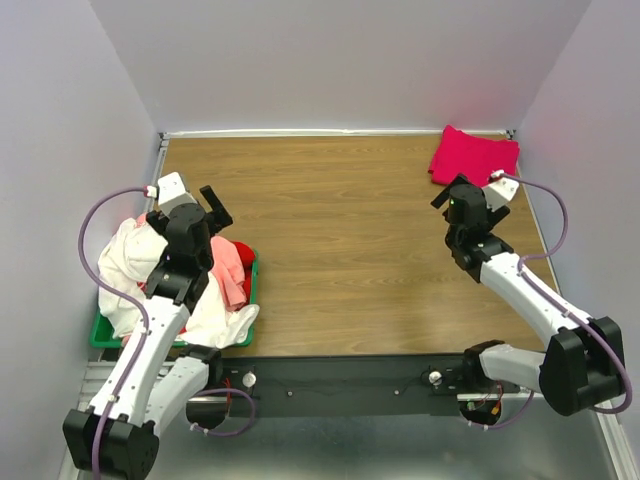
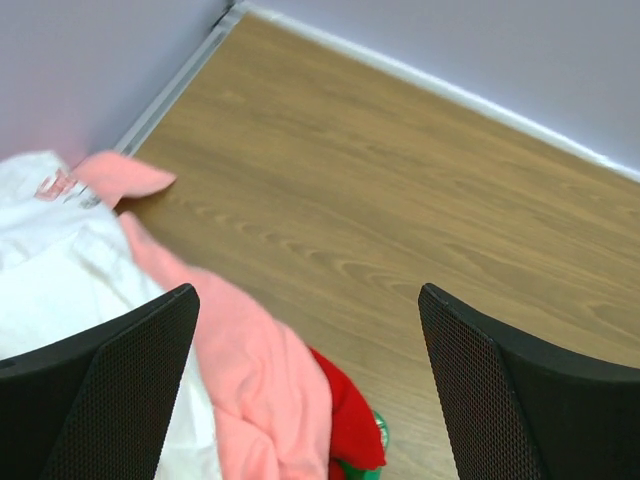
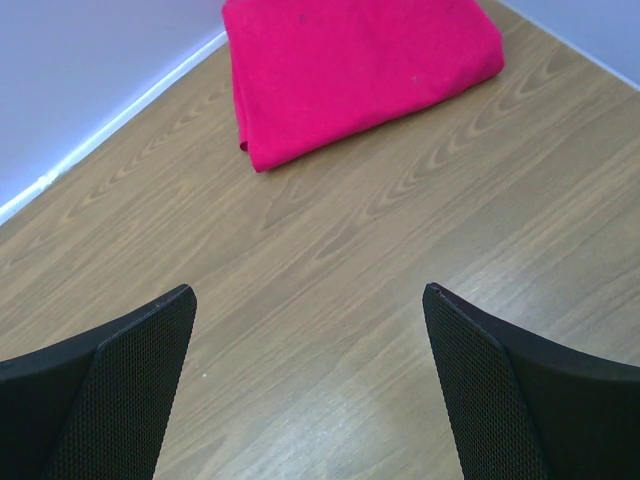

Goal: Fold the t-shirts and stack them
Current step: Grab the tshirt from the pile

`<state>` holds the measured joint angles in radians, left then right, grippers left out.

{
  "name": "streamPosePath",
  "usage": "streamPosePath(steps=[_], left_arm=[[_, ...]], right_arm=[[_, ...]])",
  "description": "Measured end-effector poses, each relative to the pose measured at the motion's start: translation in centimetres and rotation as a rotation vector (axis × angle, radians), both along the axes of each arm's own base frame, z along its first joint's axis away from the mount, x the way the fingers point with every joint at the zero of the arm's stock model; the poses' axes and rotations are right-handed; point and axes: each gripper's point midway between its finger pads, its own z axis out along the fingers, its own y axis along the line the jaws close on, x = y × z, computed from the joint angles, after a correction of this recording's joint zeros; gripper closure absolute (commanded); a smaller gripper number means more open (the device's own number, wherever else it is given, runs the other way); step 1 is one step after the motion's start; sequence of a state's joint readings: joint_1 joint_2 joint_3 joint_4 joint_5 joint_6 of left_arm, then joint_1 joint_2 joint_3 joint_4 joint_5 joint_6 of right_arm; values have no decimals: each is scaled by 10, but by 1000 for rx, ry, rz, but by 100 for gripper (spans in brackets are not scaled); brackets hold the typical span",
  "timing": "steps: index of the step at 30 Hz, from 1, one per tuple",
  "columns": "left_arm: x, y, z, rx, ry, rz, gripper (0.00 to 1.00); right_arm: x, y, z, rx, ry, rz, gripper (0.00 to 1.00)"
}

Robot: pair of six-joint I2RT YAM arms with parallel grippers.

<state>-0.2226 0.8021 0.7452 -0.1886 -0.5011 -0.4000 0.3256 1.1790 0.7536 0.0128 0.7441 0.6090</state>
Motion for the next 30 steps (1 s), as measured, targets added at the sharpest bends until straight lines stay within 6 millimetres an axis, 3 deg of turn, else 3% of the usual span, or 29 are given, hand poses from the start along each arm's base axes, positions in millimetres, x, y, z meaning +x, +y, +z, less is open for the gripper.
streamPosePath(steps=[5,16,21,30], left_arm=[[-3,16,-37,-9,114,131,2],[-18,58,-80,-62,218,392,2],[-25,78,-107,-69,304,482,5],[-29,87,-122,-57,358,512,51]], right_arm=[[6,-8,-9,52,19,24,0],[1,-35,-10,117,6,33,0],[1,-33,-12,132,10,56,0],[2,-31,-13,131,13,69,0]])
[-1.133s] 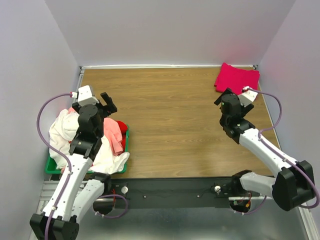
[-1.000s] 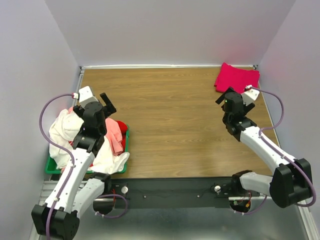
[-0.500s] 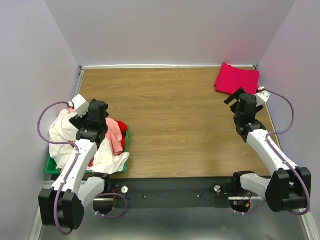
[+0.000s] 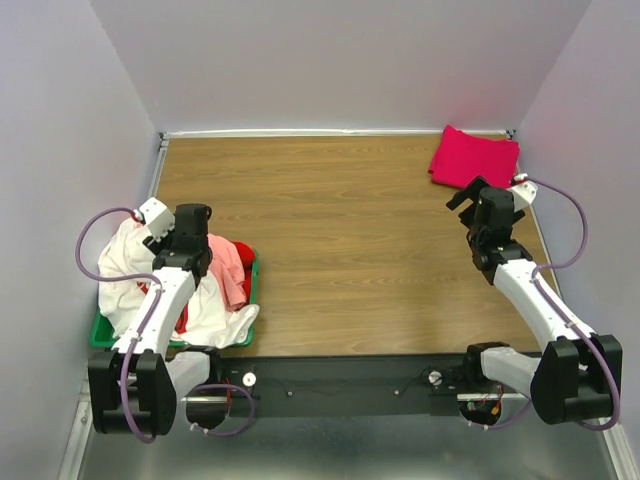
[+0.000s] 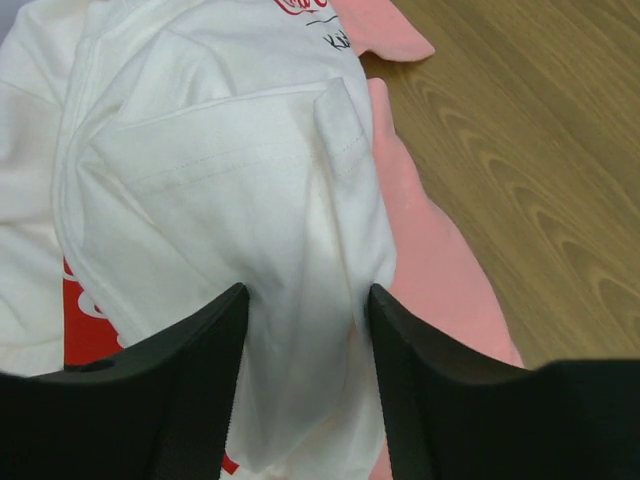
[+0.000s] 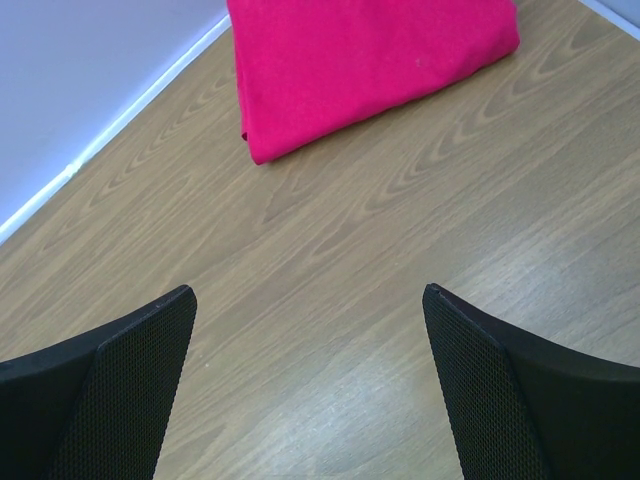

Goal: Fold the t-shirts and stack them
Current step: Grab the tshirt from the pile

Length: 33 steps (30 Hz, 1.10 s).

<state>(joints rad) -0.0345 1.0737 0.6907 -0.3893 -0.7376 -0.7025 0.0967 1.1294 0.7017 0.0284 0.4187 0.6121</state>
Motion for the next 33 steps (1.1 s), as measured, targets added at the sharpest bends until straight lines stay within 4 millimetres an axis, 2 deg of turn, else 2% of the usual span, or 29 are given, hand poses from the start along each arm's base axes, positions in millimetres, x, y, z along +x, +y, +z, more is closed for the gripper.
streamPosePath(steps=[4,5,6,10,14,16,22,25,28,30,31,33], left_arm=[[2,0,-1,0,3,-8,81],[2,-1,0,-1,0,-8,96],[3,-1,0,-1,-1,-10,99],[1,-2,7,-4,-24,-17,100],[-4,-4,30,-18,-101,-29,100],[-2,-8,54,-35,-175,-50,100],[-3,-28,181,-71,-579,-191,100],[-6,-48,249,-73,-759,-329,100],[-1,-70,306,-80,-880,-468,100],[4,-87,338,-87,-931,-568,100],[7,-93,347,-91,-941,-597,100],[11,-117,386,-103,-993,-710,100]], right_arm=[[0,0,0,-2,2,0,0],[0,-1,-1,-3,4,-1,0],[0,-1,-2,-3,5,-1,0],[1,-2,-4,-3,12,-3,0],[1,-2,-5,-3,15,0,0],[1,-1,-5,-1,16,4,0],[2,2,-6,4,17,17,0],[2,2,-6,6,17,21,0],[2,4,-6,8,18,33,0],[2,6,-6,12,19,45,0],[2,8,-6,15,19,54,0],[2,10,-5,19,16,67,0]])
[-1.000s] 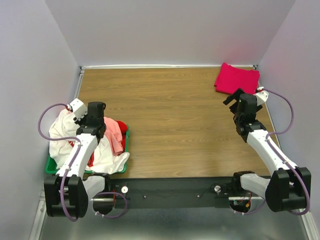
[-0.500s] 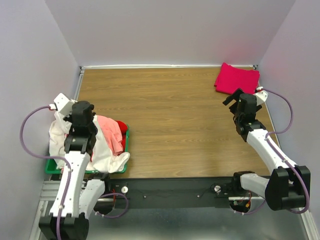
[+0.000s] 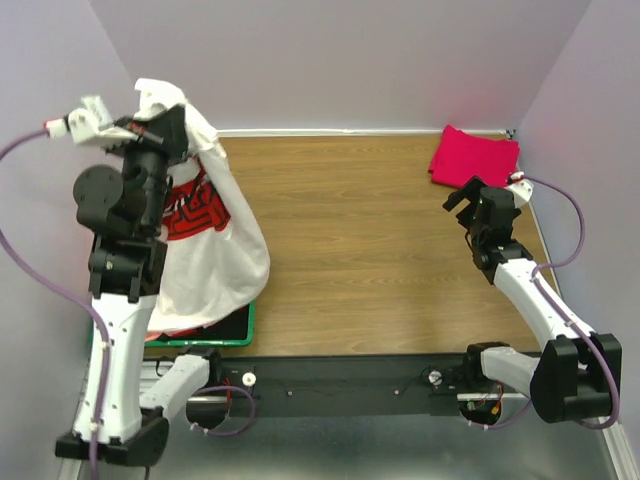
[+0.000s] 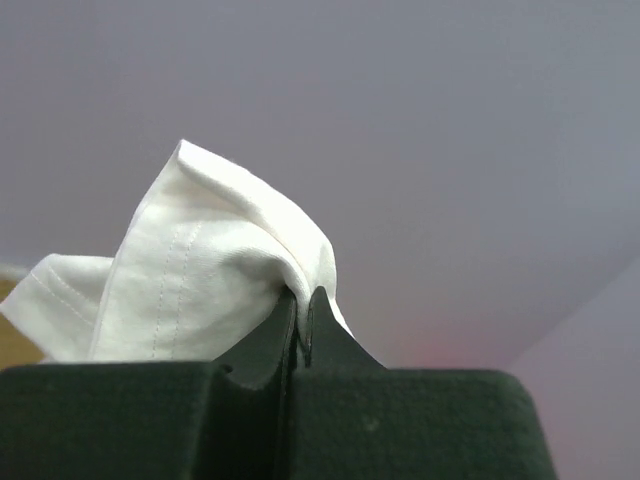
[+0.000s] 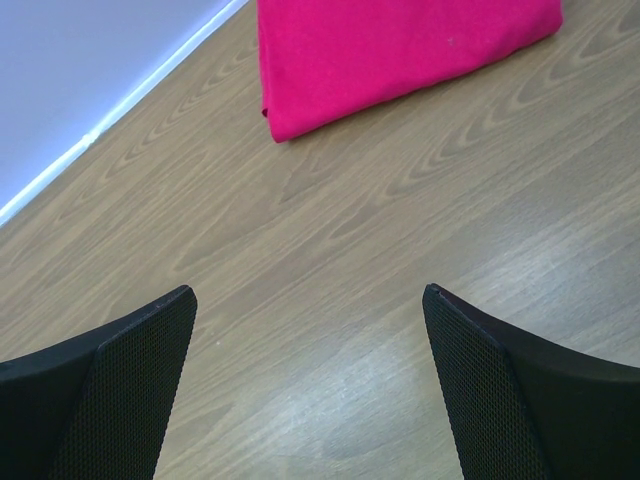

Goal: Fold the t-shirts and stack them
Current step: Grab the tshirt from the pile, then move the tshirt to the center of the board

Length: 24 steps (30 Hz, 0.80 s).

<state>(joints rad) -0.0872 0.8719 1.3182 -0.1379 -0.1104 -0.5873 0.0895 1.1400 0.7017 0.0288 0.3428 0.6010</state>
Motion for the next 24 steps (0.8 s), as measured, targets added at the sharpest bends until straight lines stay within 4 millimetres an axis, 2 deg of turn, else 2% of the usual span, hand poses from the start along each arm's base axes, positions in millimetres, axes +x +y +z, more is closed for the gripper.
streamPosePath(steps=[1,4,5,7,9,10,14,16,18,20,21,22,23,24], left_arm=[[3,-13,18,11,-30,-48,100],[7,-75,68,43,-118,-241,100],[6,-92,78,51,-134,-285,100],[2,-138,103,64,-183,-405,100],[1,-166,117,73,-214,-477,100],[3,-192,126,78,-234,-535,100],[16,-245,133,101,-256,-651,100],[26,-270,122,120,-239,-705,100],[36,-288,101,146,-198,-743,100],[49,-297,68,170,-131,-743,76],[53,-298,57,180,-109,-735,69],[63,-297,27,193,-43,-711,54],[70,-295,6,195,-2,-690,47],[81,-287,-37,211,87,-649,38]], right_arm=[[0,1,2,2,-6,7,0],[-2,3,9,3,-23,20,0],[-2,3,12,3,-33,25,0],[-3,4,16,6,-43,31,0],[-5,5,23,8,-61,43,0],[-7,6,26,8,-67,48,0],[-13,7,34,4,-80,61,0],[-17,6,38,-2,-86,64,0],[-21,6,41,-6,-90,66,0],[-25,5,44,-10,-94,68,0],[-26,5,45,-10,-96,68,0],[-27,6,47,-9,-101,72,0],[-28,7,47,-7,-101,76,0],[-28,8,47,-5,-97,85,0]])
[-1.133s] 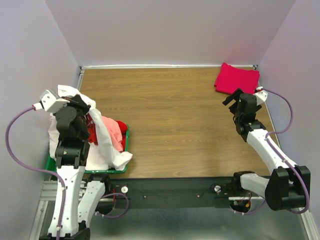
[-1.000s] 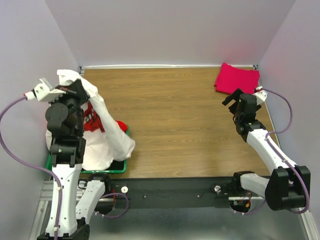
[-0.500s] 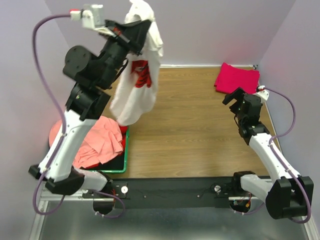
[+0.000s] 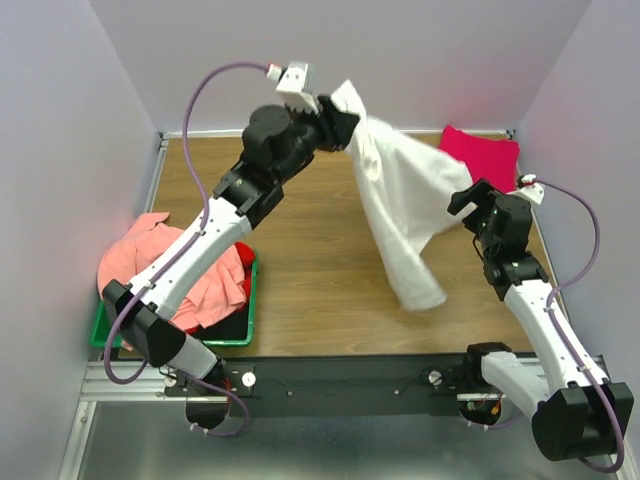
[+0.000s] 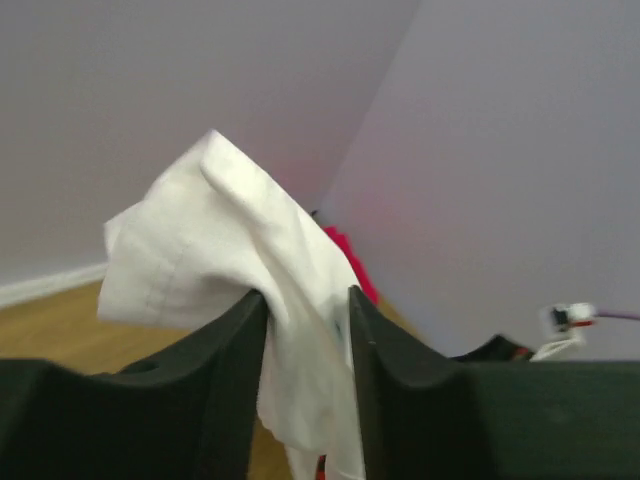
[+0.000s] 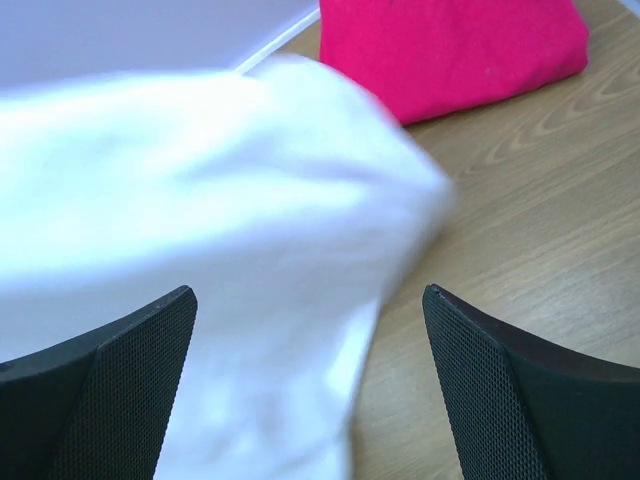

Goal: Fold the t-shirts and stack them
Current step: Move the tshirt to the center of the board, then flatten the tshirt out

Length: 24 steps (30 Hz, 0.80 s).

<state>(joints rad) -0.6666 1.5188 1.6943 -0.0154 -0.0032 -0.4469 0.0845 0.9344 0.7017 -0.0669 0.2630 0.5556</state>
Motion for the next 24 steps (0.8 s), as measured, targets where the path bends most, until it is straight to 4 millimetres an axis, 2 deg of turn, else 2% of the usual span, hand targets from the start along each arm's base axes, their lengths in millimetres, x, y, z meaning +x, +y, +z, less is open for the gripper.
streamPosePath(steps=[1,3,5,6,7,10,13,15,18,19,21,23,24], left_arm=[[6,8,-25,25,41,32,34],[21,38,-88,67,138,134,27],[30,84,-171,135,282,275,24],[31,96,-190,152,310,308,24],[29,112,-222,187,362,359,24],[16,121,-271,260,437,378,24],[6,120,-294,296,467,364,24],[2,117,-300,308,470,347,24],[2,109,-302,302,455,310,26],[4,107,-302,302,450,301,30],[8,100,-302,301,436,279,31],[16,92,-317,325,451,260,32],[20,88,-322,334,459,248,32]], right_arm=[[-1,2,-1,3,4,10,0],[-2,5,-5,7,21,27,0],[-4,9,-13,13,41,49,0],[-6,11,-20,17,62,64,0],[-8,13,-27,20,79,73,0],[-15,19,-48,32,137,106,0],[-20,28,-73,64,205,147,0],[-23,32,-87,76,243,163,0],[-33,50,-115,95,331,212,0],[-38,62,-122,94,356,242,0],[-47,89,-130,85,388,310,2],[-58,119,-135,83,414,393,3],[-62,126,-137,81,420,412,3]])
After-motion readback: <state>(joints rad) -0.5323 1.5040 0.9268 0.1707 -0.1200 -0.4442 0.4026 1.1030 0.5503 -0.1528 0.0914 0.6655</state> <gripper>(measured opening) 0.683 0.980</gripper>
